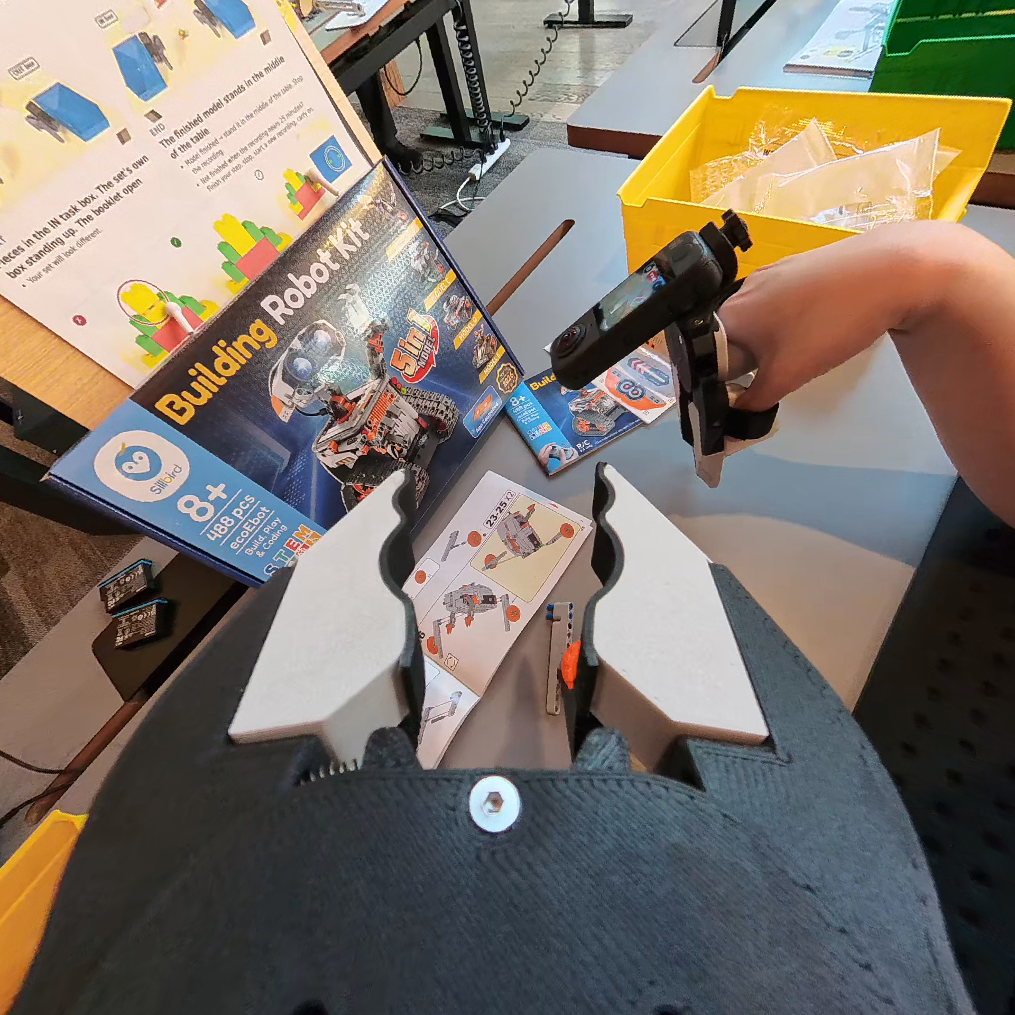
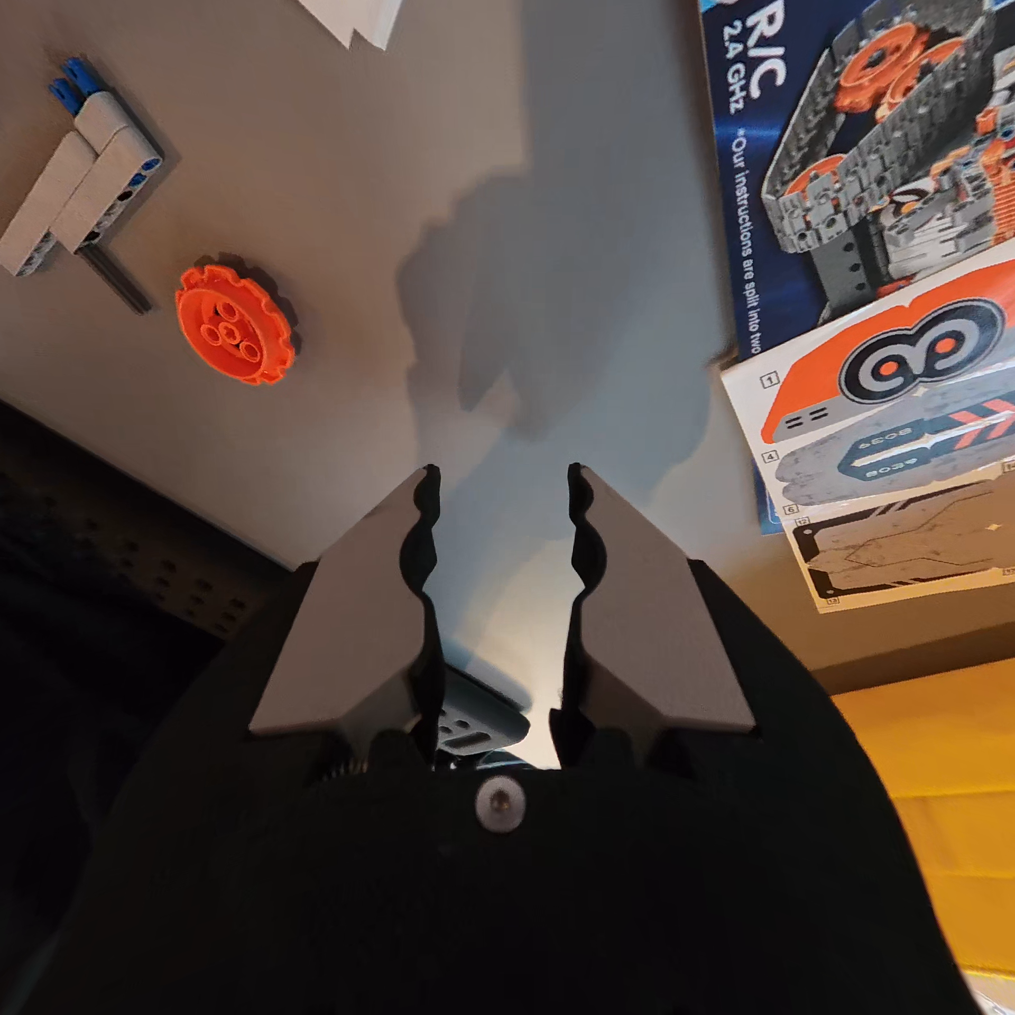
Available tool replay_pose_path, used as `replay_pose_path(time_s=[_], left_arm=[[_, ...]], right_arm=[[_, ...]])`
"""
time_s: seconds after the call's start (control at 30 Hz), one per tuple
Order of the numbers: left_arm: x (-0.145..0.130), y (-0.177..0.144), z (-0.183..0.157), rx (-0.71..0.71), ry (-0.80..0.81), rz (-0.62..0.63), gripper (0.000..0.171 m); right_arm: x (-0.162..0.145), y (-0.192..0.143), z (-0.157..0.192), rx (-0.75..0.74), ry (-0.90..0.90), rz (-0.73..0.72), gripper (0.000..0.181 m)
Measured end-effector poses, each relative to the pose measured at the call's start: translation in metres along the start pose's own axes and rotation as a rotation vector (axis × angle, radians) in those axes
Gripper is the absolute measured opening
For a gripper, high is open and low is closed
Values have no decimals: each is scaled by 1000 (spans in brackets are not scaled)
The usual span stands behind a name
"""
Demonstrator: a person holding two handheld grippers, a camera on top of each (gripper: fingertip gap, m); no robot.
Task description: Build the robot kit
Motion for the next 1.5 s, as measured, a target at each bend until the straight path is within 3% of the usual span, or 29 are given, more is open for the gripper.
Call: replay_pose_path(time_s=[0.47, 1.5], left_arm=[[1, -4, -1, 6, 1, -6, 63], [5, -6, -6, 0, 10, -11, 64]], right_arm=[[-1, -4, -7, 14, 15, -28, 50], [-10, -61, -9, -33, -40, -387, 49]])
Point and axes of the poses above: each gripper's, where its closed fingertips meet, y out along the fingers, x out of its top, z = x × y across the jaws, the point moved 10 cm from there along -y, back along the fingers, and after that the axes turned 14 degrees about y, right-handed, at the moved point
